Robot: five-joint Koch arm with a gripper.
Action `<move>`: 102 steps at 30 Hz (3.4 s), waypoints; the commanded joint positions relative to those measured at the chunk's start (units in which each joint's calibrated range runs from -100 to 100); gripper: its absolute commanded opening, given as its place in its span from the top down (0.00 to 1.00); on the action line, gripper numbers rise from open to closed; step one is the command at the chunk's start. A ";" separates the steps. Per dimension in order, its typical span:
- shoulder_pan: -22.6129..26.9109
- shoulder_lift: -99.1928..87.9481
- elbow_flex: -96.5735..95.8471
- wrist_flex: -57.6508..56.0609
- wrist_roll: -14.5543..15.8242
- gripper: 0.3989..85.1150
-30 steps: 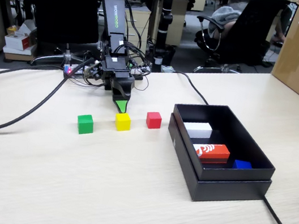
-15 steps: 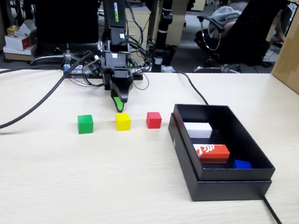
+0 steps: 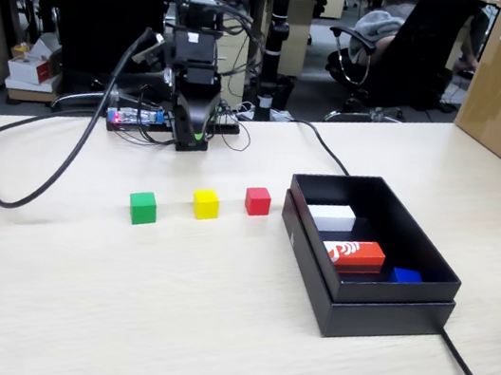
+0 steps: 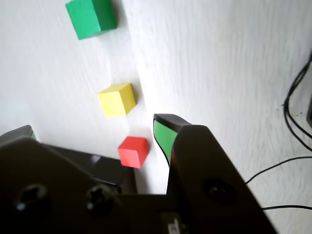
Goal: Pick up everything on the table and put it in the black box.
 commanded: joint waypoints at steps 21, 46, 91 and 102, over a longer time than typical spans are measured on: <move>-11.38 51.34 24.10 2.69 -6.84 0.46; -10.16 76.59 29.54 2.69 -9.91 0.43; 3.13 42.39 34.25 4.16 -4.40 0.94; 14.16 69.70 64.90 1.39 1.22 0.93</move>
